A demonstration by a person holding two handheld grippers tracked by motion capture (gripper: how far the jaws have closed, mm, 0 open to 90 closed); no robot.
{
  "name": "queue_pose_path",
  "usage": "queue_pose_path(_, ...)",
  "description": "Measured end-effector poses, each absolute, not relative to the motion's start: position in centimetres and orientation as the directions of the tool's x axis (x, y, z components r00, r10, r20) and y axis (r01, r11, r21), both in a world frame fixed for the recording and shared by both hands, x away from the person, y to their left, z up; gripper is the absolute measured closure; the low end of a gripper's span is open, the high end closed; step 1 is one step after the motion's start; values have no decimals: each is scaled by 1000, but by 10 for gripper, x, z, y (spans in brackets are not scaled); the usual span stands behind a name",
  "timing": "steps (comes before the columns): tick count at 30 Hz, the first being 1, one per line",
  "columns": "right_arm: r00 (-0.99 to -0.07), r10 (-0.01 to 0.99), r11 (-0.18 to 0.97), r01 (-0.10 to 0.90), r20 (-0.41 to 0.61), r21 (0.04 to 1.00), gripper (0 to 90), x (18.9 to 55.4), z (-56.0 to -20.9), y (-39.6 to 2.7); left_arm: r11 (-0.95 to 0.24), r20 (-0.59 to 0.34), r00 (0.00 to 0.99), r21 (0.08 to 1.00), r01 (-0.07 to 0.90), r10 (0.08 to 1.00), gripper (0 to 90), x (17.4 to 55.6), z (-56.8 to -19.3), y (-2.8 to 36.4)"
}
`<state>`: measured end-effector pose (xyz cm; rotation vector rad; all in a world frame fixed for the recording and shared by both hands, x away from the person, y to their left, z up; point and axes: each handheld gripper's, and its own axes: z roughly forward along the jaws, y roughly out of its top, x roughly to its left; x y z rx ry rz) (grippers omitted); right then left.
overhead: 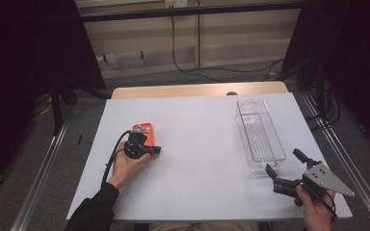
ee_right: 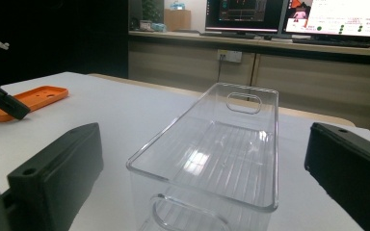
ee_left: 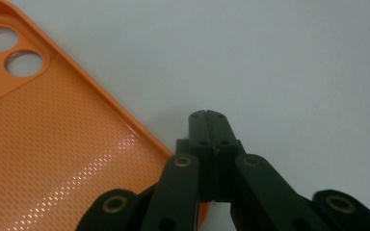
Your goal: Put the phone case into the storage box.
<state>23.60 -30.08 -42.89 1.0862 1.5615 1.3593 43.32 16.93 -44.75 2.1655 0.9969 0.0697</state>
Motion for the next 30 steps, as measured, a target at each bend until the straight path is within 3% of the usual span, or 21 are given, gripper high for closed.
queue_pose_path(30, -327, 944, 67, 105, -29, 992, 0, 236, -429, -301, -401, -263, 670, 632, 663, 694, 900, 425, -446, 200)
